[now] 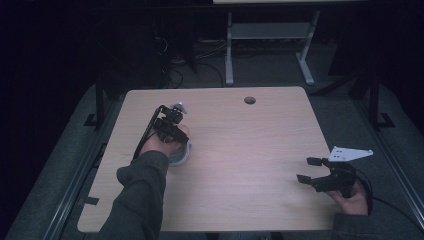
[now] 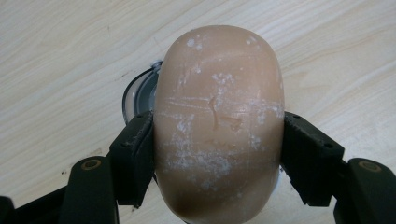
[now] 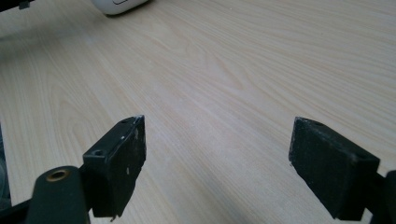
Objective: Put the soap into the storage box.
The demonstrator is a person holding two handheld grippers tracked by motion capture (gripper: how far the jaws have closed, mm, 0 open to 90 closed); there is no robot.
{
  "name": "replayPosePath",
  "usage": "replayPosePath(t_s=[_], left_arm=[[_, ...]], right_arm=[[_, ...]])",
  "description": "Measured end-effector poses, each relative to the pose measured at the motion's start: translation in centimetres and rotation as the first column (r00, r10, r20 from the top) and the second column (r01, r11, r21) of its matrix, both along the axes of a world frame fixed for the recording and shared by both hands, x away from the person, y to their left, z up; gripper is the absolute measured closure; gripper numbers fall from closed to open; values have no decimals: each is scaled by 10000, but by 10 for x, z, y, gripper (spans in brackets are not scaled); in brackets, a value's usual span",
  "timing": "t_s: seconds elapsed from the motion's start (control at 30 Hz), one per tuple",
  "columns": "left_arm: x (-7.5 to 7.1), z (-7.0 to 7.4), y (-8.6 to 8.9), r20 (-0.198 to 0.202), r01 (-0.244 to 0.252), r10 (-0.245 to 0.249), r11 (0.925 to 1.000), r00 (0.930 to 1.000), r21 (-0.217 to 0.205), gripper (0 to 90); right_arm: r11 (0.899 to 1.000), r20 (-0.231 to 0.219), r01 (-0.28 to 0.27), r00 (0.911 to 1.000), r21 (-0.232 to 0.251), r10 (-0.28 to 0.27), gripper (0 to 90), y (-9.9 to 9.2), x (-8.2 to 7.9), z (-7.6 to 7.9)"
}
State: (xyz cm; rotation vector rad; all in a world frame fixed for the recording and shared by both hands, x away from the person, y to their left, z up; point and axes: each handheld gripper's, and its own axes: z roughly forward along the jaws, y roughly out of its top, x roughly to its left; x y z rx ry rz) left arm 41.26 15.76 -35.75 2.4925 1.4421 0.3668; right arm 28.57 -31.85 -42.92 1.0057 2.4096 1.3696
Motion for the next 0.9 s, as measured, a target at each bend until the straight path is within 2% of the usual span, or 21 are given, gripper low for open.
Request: replayPosePath(t_s=[0.07, 0.17, 0.23, 0.5, 0.67, 0.9], left_arm=[[2, -2, 0, -68, -343, 343, 9994, 9994, -9, 323], [3, -5, 1, -122, -568, 567, 9984, 9983, -73, 323], [4, -12, 3, -260, -942, 939, 9955, 9952, -110, 322], [5, -23, 7, -497, -1544, 1538, 9880, 9869, -93, 322], [6, -24, 8, -517, -1730, 1721, 9848, 9837, -147, 322], [7, -28, 8, -740, -1944, 1925, 9808, 9785, -184, 321]], right_arm=[[10000, 18, 6, 10000, 7, -6, 183, 0, 0, 0], [10000, 34, 4, 10000, 4, -4, 184, -1, 0, 0], [10000, 31, 11, 10000, 8, -11, 184, -1, 0, 0], [10000, 27, -6, 10000, 6, 6, 184, -1, 0, 0], [10000, 45, -4, 10000, 4, 4, 184, 0, 0, 0], [10000, 39, -12, 10000, 0, 12, 184, 0, 0, 0]])
